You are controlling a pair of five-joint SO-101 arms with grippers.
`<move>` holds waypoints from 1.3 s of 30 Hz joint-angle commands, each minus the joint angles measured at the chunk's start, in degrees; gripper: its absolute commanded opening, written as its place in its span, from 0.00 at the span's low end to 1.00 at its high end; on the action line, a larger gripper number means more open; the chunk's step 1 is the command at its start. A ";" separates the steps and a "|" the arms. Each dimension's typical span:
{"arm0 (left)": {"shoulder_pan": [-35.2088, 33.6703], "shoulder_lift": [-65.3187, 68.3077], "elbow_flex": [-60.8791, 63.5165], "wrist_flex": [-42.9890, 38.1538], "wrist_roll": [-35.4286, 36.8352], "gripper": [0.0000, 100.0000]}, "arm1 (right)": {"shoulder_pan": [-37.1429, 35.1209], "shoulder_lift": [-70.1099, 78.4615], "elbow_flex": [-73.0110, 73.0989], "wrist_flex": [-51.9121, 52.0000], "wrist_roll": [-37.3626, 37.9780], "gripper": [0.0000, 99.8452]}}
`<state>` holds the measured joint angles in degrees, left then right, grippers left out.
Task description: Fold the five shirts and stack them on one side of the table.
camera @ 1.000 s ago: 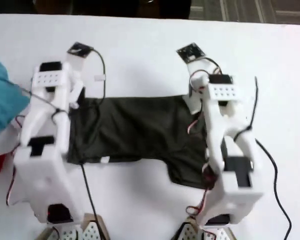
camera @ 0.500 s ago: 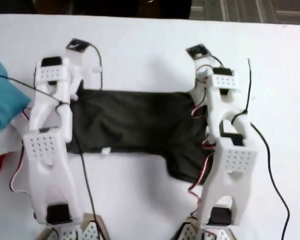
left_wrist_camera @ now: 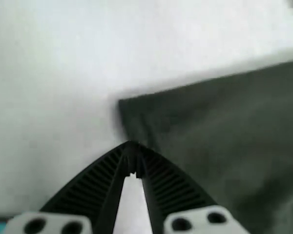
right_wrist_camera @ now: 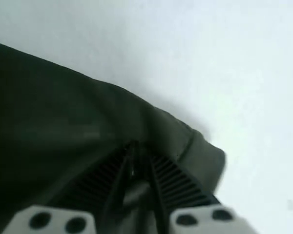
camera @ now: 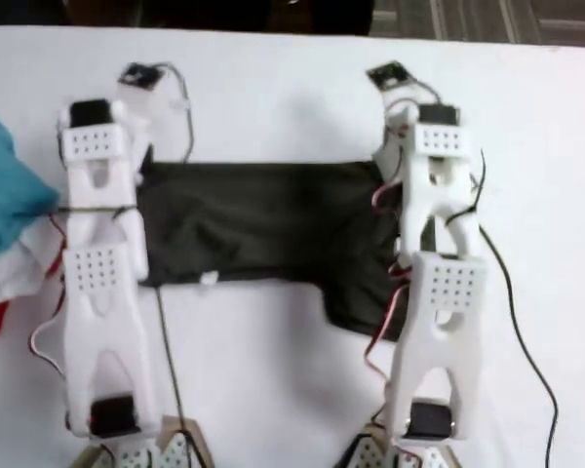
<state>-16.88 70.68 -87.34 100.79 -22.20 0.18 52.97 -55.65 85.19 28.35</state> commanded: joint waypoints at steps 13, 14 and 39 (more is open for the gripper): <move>2.46 -37.54 29.32 1.85 2.37 0.02 | 1.63 -9.71 -17.32 16.40 -0.44 0.02; 3.08 -41.76 33.54 1.76 2.29 0.02 | 1.63 -12.44 -14.68 16.40 -0.44 0.02; 6.07 -78.59 128.04 -52.22 2.37 0.02 | -13.67 -72.13 89.58 -16.75 -2.46 0.02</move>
<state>-10.81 -5.10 38.99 52.18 -20.35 -11.60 -14.73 24.44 75.69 26.51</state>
